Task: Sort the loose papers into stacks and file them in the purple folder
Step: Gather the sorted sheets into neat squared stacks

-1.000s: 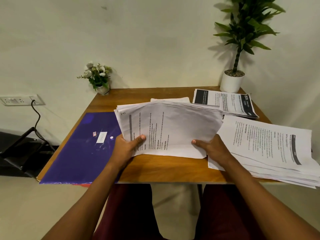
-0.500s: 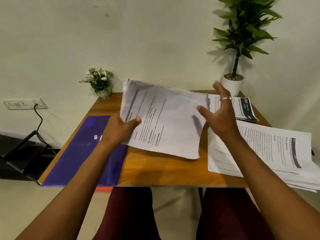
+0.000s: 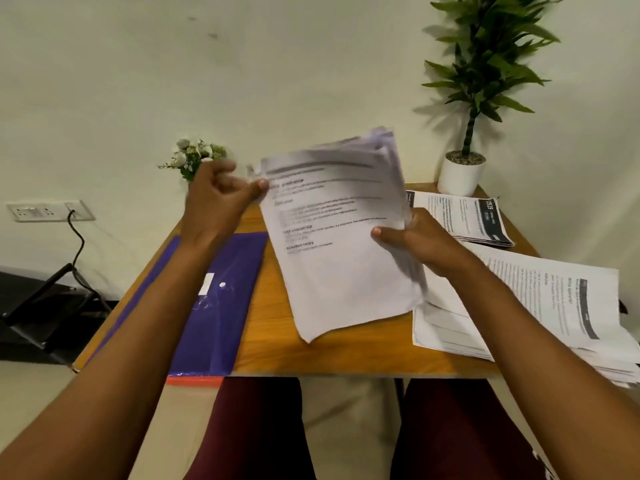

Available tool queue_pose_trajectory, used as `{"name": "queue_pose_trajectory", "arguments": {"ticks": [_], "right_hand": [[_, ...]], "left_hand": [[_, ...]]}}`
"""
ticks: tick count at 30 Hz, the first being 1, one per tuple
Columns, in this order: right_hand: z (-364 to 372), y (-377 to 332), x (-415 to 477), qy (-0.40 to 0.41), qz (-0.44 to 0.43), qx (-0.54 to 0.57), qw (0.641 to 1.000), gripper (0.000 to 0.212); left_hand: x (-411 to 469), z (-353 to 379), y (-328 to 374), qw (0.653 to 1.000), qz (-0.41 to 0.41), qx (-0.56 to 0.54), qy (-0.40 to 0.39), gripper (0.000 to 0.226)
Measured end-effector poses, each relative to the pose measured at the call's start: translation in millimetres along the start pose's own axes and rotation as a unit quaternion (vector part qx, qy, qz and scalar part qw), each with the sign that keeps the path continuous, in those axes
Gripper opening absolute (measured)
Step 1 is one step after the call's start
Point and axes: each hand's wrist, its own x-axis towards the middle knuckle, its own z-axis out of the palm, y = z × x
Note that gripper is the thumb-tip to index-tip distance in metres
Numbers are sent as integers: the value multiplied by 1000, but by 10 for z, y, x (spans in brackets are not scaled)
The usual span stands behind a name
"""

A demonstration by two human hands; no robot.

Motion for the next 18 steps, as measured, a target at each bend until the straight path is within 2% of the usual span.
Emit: {"name": "queue_pose_trajectory", "arguments": {"ticks": [1,3,5,9,11,13,16,18], "right_hand": [[30,39,-24,-1,20,63,998,43],[141,100,-75,-1,46,147,988,60],[266,161,-119,3,47,186,981,64],[414,307,-133,19,55,198,979,79],[407,303,-104,49,35,189,980,70],[379,239,-78,78,17,178,981,63],[377,180,-53,109,0,158,981,36],[399,182,-63,129,-10,157,979,34]], "left_hand": [[-60,59,-93,995,-65,-53,-45,63],[-265,220,-297,961,-163,-133,-181,53],[-493,392,-399,932,-197,-185,-240,40],[-677,619,-397,959,-155,-177,-161,20],[-651,628,-373,969,-117,-153,-153,17],[-619,605,-365,975,-83,-137,-157,25],[-630,599,-338,978,-41,-131,-155,35],[-689,621,-369,981,-24,-138,-134,39]]}}
